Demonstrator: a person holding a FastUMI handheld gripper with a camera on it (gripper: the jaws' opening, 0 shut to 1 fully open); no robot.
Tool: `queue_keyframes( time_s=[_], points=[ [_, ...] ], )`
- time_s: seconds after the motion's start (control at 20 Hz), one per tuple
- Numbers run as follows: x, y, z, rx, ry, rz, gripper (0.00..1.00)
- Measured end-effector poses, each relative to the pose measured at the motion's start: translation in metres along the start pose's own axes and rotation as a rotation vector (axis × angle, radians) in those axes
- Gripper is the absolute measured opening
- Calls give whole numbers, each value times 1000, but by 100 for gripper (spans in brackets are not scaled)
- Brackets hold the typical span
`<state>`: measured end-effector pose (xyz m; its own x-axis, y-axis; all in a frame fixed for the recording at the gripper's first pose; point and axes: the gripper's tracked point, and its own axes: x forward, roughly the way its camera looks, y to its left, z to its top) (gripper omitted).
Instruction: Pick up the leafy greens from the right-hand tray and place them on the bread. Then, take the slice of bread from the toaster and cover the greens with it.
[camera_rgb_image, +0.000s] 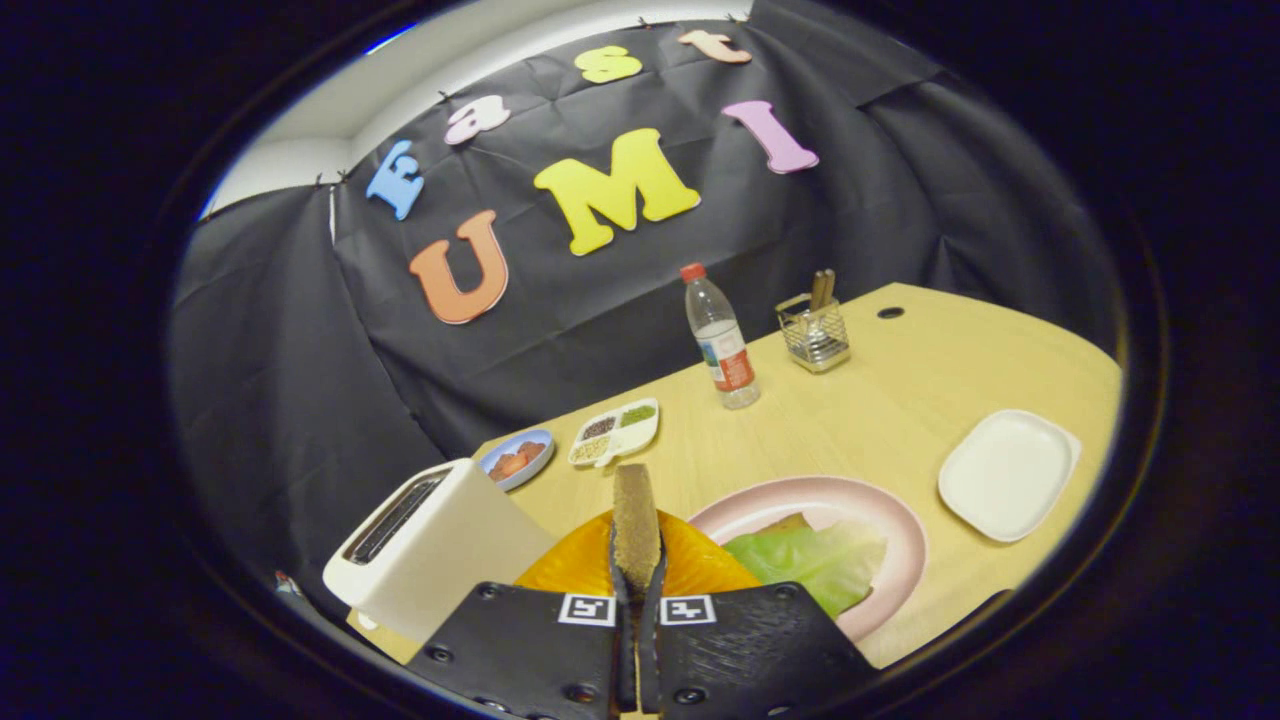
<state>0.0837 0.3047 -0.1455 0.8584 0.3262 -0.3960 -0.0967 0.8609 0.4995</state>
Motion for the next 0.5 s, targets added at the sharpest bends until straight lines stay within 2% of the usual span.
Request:
queue_keyframes(
  time_s=[0.3, 0.35, 0.4, 0.45, 0.5],
  points=[
    [6, -49, -4, 48, 19, -31, 8],
    [5, -55, -7, 53, 29, -29, 16],
    [5, -66, -7, 48, 35, -53, 16],
    [3, -71, -7, 45, 30, -53, 26],
    [3, -74, -8, 42, 29, -58, 26]
  ],
)
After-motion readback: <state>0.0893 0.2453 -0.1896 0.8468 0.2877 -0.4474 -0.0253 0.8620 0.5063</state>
